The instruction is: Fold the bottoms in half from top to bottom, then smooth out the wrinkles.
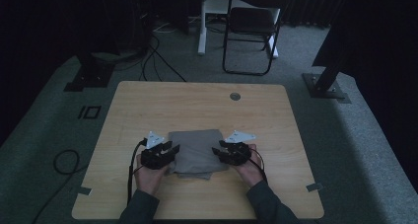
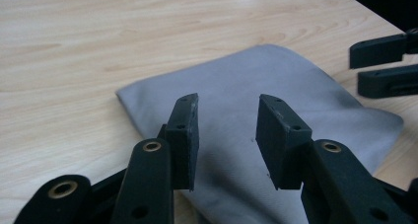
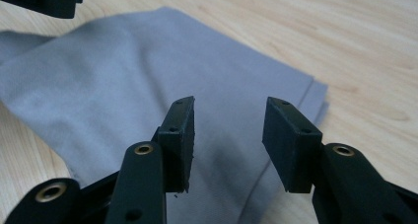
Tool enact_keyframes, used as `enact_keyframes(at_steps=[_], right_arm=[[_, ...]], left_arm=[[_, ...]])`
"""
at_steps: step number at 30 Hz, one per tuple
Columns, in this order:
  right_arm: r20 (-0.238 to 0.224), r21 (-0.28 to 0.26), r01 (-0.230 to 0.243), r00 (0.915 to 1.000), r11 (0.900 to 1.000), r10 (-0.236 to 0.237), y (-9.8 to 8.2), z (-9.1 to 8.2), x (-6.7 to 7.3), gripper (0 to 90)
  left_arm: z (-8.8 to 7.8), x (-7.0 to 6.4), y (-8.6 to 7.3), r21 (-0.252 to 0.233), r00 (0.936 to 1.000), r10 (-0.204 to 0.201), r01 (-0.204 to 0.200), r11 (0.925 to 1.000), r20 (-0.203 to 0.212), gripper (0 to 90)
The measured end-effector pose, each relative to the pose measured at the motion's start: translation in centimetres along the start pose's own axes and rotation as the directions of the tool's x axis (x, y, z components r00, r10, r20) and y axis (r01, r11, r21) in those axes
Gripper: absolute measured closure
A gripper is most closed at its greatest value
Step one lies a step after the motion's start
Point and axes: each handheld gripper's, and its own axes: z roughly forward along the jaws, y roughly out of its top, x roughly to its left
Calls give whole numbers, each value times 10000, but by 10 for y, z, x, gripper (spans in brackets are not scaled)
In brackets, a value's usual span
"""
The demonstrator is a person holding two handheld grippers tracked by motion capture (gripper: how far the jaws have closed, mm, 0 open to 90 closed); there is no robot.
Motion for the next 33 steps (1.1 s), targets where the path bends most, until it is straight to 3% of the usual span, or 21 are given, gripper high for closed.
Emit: enact_keyframes(at_steps=[12, 19, 26, 29, 30, 33], right_arm=[[-104, 224, -24, 9999, 9997, 27, -6, 4, 1, 549], [-193, 523, 171, 9997, 9985, -161, -11, 7, 8, 521], [-386, 961, 213, 9991, 9951, -176, -19, 12, 13, 487], [-365, 1165, 245, 9991, 9929, -204, -23, 13, 16, 480], [-345, 1401, 427, 9987, 9892, -382, -28, 12, 20, 454], [-419, 1483, 416, 9985, 9881, -358, -32, 10, 21, 445]], left_arm=[[8, -2, -6, 402, 9999, 162, -163, 9991, 12, 612], [8, -5, -14, 790, 9984, 551, -556, 9953, 76, 591], [9, -11, -36, 1399, 9981, 591, -612, 9883, 194, 573], [9, -12, -38, 1413, 9980, 604, -627, 9880, 202, 568], [5, -16, -47, 1589, 9973, 703, -728, 9846, 211, 561], [2, -18, -52, 1691, 9969, 743, -777, 9825, 262, 558]])
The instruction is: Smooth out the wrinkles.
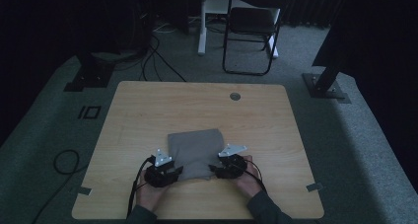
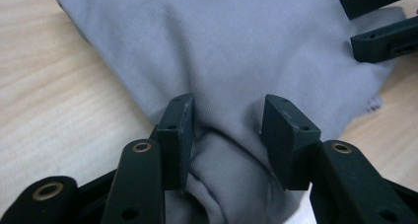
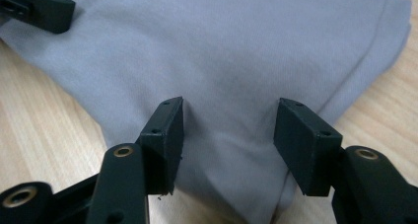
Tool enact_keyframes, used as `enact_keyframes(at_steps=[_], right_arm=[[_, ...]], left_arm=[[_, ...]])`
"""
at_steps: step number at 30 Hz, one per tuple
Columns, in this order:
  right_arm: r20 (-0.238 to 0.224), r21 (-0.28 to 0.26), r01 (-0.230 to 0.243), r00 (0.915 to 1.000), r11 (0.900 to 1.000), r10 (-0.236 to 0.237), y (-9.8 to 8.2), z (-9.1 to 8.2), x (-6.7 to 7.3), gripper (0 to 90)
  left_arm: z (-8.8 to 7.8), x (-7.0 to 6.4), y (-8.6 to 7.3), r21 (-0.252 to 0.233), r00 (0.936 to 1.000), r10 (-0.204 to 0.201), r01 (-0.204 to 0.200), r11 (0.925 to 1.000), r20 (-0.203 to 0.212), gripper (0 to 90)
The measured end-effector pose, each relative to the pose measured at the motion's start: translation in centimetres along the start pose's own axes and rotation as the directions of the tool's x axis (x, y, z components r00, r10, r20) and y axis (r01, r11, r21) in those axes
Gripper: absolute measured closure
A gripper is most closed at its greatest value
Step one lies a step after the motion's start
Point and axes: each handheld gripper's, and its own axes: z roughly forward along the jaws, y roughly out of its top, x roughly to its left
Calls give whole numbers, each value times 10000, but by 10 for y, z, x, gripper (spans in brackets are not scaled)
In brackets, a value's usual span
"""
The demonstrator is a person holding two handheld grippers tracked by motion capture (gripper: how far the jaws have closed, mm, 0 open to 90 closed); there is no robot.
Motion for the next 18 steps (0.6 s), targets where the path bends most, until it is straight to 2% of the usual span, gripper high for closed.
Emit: enact_keyframes(at_steps=[2, 8, 12, 18], right_arm=[[-24, 53, -83, 10000, 10000, 84, -3, -1, -1, 441], [38, 143, -31, 10000, 9999, 30, -6, 2, 1, 442], [127, 66, -132, 9998, 9999, 131, -3, 8, -3, 442], [500, -79, -374, 9980, 9993, 378, 7, 18, -11, 443]], left_arm=[[1, -1, -3, 48, 9999, 100, -100, 9999, -62, 553], [10, 3, 0, 69, 9997, -21, 22, 10000, -237, 548], [17, 10, 8, 29, 9988, -70, 72, 10000, -484, 548], [32, 23, 22, -197, 9957, -143, 125, 9997, -918, 549]])
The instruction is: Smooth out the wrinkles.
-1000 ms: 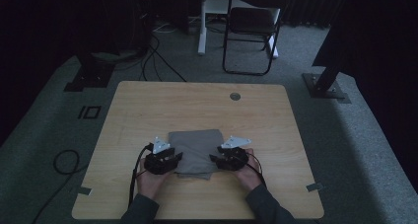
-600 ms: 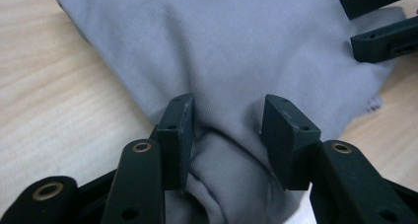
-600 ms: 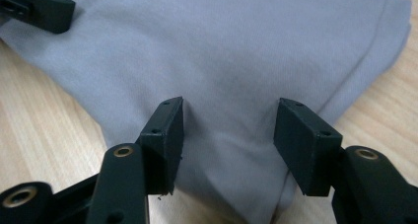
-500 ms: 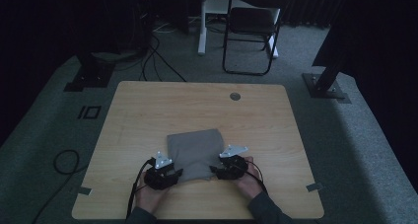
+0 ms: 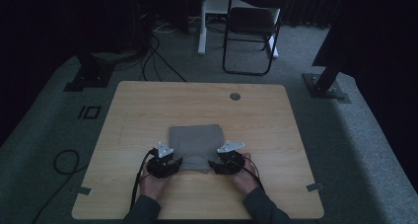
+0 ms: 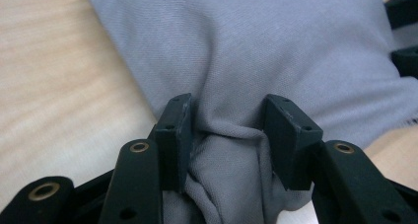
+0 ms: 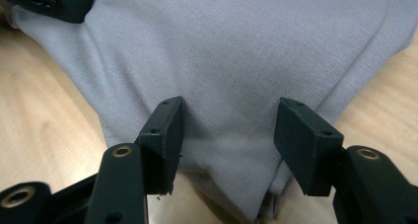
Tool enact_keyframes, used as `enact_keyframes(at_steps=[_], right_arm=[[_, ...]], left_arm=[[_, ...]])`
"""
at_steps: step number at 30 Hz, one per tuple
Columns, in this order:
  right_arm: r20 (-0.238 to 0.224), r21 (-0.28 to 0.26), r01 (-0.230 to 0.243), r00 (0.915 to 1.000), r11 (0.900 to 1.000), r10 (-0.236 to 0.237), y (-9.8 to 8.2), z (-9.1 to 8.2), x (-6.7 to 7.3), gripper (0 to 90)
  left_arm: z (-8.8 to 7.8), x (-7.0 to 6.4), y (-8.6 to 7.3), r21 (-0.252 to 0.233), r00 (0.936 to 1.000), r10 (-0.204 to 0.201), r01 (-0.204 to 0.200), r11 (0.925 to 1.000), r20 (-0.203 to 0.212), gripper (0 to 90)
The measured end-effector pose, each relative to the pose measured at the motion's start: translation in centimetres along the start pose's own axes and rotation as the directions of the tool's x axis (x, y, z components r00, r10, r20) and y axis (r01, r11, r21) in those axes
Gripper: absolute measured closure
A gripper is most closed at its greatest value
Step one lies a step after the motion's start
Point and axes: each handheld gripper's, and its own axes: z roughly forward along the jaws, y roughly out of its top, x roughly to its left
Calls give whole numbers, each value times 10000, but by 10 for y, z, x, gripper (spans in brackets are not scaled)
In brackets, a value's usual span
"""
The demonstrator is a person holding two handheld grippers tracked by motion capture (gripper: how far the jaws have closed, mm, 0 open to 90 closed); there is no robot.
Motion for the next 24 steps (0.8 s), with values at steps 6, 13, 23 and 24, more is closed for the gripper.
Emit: enact_keyframes(at_steps=[6, 13, 23, 24], right_arm=[[423, -180, -250, 9988, 9995, 257, 8, 10, -8, 445], [800, -269, -469, 9956, 9985, 489, 18, 20, -20, 445], [945, -378, -727, 9926, 9966, 760, 20, 21, -34, 430], [934, -407, -703, 9929, 9967, 738, 18, 18, -34, 430]], left_arm=[[15, 8, 14, -141, 9993, -164, 160, 9998, -326, 550], [32, 17, 30, -322, 9968, -501, 482, 9983, -629, 548], [11, 23, 21, -654, 9962, -548, 503, 9966, -679, 530], [8, 25, 18, -705, 9958, -576, 527, 9961, -706, 530]])
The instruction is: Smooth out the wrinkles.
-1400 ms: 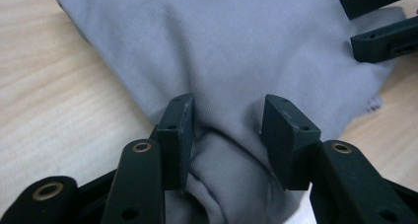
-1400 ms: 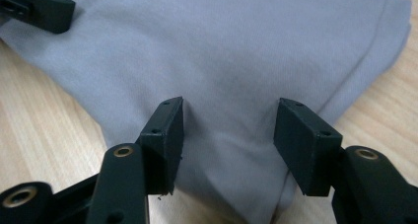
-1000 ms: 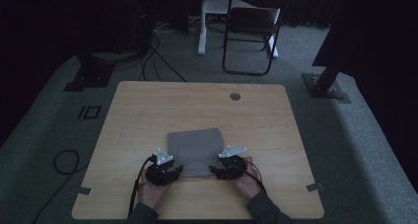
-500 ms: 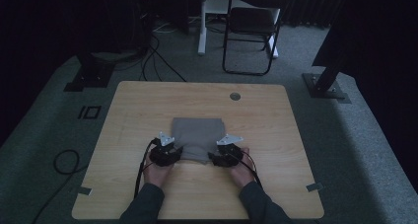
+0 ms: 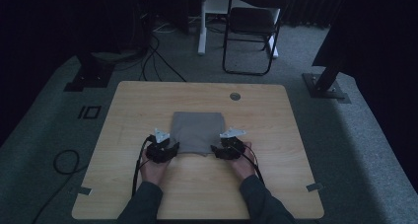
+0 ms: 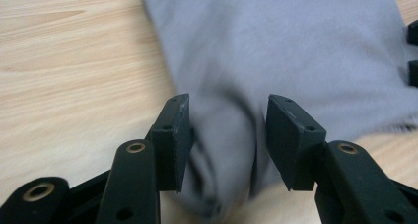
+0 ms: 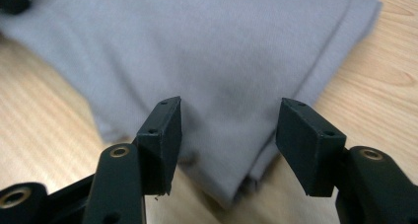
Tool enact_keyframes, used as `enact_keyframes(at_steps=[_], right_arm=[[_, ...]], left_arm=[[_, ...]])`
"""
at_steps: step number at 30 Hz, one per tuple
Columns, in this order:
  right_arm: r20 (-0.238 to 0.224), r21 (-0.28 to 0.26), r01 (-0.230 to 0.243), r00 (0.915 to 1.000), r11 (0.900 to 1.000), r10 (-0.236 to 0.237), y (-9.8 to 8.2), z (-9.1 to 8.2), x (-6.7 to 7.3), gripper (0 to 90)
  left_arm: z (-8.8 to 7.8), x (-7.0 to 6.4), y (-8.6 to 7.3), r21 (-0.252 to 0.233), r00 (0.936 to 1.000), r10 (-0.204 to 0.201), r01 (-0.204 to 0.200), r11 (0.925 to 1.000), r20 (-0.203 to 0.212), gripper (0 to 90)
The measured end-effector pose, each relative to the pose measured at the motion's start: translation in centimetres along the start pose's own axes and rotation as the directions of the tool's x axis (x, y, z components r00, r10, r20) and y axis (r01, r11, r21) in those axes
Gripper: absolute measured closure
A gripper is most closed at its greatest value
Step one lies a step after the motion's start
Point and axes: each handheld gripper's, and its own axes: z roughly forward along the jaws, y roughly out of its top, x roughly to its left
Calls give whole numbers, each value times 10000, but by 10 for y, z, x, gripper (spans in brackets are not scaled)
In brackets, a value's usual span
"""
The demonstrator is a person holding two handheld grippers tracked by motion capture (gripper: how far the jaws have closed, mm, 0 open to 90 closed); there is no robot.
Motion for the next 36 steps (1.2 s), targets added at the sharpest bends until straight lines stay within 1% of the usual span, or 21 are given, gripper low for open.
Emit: enact_keyframes(at_steps=[2, 3, 4, 6, 11, 12, 14, 16, 17, 18, 20, 21, 22, 23, 24, 27, 29, 30, 32, 34, 36], right_arm=[[85, -51, 165, 9998, 9999, -165, -4, -6, 1, 432], [105, 10, 227, 9997, 9997, -227, -5, -8, 1, 432], [196, 99, 385, 9991, 9992, -387, -6, -11, 2, 432], [299, 166, 486, 9983, 9987, -491, -9, -14, 2, 432], [348, 28, 381, 9987, 9993, -381, -17, -23, 0, 438], [355, 39, 339, 9988, 9994, -340, -18, -24, -1, 441], [351, -19, 341, 9988, 9994, -340, -18, -25, -2, 476], [124, -186, 251, 9996, 9995, -249, -17, -26, -2, 504], [34, -213, 238, 9997, 9995, -238, -16, -25, -2, 518], [-40, -233, 224, 9997, 9995, -225, -16, -24, -1, 527], [-119, -171, 233, 9997, 9996, -235, -15, -22, -1, 540], [-111, -99, 222, 9997, 9997, -223, -16, -21, 0, 558], [-99, -52, 244, 9997, 9997, -245, -16, -20, 0, 571], [-75, -14, 273, 9996, 9996, -273, -17, -19, 0, 590], [-35, 37, 326, 9995, 9995, -326, -17, -19, 1, 624], [-3, 158, 384, 9993, 9991, -384, -18, -18, 1, 694], [-46, 143, 363, 9993, 9992, -362, -19, -18, 1, 718], [-45, 160, 364, 9993, 9992, -364, -19, -19, 1, 717], [-27, 186, 399, 9992, 9990, -398, -20, -20, 0, 699], [28, 184, 353, 9994, 9992, -354, -22, -22, -1, 691], [51, 171, 277, 9996, 9995, -278, -23, -23, -2, 680]], left_arm=[[-5, 4, -6, -1, 9999, -5, 5, 10000, -139, 531], [-8, 8, -9, 59, 9995, 23, -21, 10000, -320, 530], [-10, 10, -12, 36, 9993, -64, 66, 10000, -370, 528], [-13, 15, -15, 14, 9988, -186, 186, 9998, -444, 528], [-11, 22, -21, 160, 9966, -445, 457, 9988, -691, 531], [-11, 21, -22, 120, 9966, -467, 476, 9988, -680, 534], [-15, 18, -22, -155, 9977, -485, 478, 9987, -465, 546], [-18, 16, -21, -482, 9990, -454, 452, 9978, -30, 550], [-19, 13, -21, -601, 9993, -350, 359, 9975, 150, 572], [-18, 11, -20, -559, 9996, -119, 133, 9984, 251, 582], [-13, 7, -19, -377, 9996, 158, -149, 9992, 236, 636], [-11, 7, -19, -278, 9997, 170, -165, 9995, 194, 735], [-9, 7, -19, -162, 9999, 81, -79, 9998, 102, 809], [-8, 8, -19, -120, 9999, -156, 156, 9998, 8, 868], [-8, 11, -20, -61, 9993, -375, 375, 9993, 41, 876], [-11, 16, -23, 66, 9975, -693, 693, 9976, -111, 876], [-13, 19, -24, 148, 9963, -829, 832, 9964, -218, 868], [-13, 20, -25, 157, 9958, -890, 893, 9959, -198, 848], [-13, 21, -26, 200, 9961, -809, 816, 9965, -350, 750], [-14, 23, -26, 88, 9953, -942, 944, 9955, -243, 722], [-15, 23, -25, -282, 9961, -875, 877, 9957, 96, 689]])
